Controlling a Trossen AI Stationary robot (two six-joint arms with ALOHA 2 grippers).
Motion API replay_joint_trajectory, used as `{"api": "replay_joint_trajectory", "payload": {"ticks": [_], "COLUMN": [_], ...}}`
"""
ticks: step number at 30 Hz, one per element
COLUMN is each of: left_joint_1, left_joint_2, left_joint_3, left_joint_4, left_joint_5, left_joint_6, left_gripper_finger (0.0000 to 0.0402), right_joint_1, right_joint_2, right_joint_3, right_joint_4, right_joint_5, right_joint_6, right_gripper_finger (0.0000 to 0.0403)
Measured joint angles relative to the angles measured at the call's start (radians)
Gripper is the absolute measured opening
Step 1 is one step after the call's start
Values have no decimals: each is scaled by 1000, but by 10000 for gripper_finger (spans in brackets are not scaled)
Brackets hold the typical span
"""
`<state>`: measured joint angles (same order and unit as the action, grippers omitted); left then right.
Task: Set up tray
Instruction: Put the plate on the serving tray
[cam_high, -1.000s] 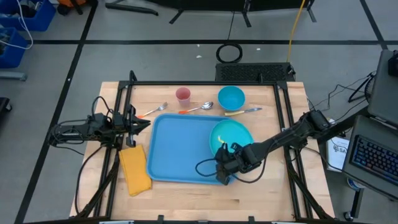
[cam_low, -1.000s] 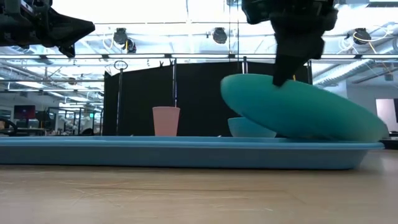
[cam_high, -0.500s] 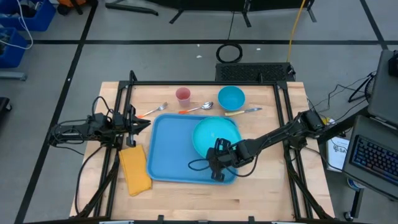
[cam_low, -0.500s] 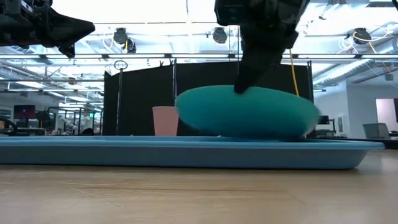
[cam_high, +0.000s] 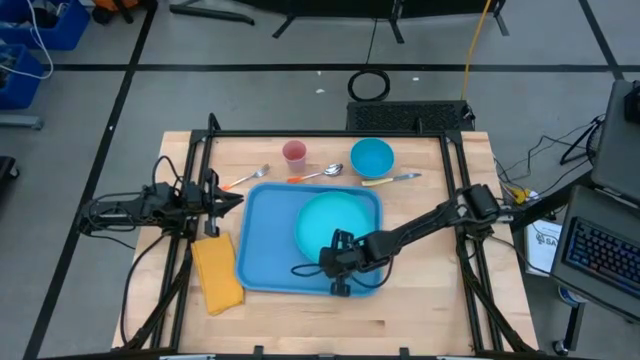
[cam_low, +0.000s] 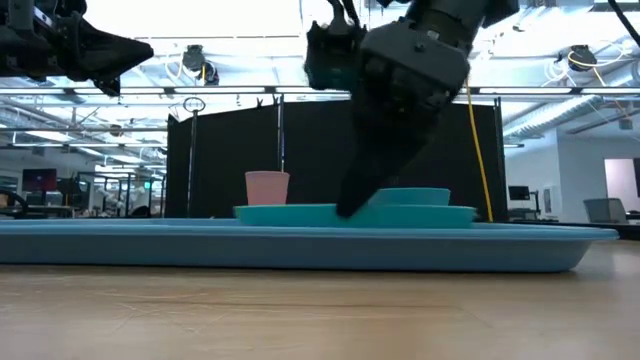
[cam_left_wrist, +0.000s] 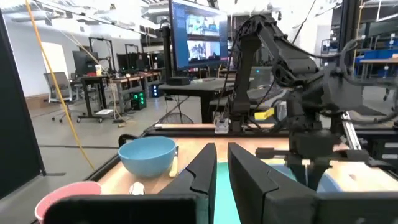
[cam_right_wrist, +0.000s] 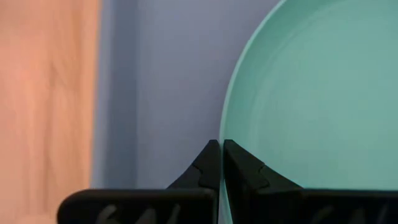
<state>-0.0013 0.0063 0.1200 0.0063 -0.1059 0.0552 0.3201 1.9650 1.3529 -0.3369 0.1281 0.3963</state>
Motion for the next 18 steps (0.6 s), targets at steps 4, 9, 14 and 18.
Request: {"api": "replay_joint_trajectory", "payload": {"ticks": [4, 9, 14, 18], "left_joint_1": [0, 0, 0, 0], "left_joint_2": [0, 0, 0, 0], "left_joint_3": [0, 0, 0, 0], "left_joint_4": [-7, -15, -23, -27], "left_joint_5": [0, 0, 0, 0], "left_joint_6": [-3, -4, -4, -4], "left_gripper_finger": [47, 47, 47, 47], "right_joint_1": [0, 0, 2, -1], "right_joint_2": [14, 14, 14, 13], "right_joint_3": [0, 0, 0, 0], "right_joint_4": [70, 78, 134, 175], "right_joint_5": [-2, -33, -49, -51], "right_joint_6": [-37, -19, -34, -50], "right_gripper_finger": [0, 0, 0, 0]}}
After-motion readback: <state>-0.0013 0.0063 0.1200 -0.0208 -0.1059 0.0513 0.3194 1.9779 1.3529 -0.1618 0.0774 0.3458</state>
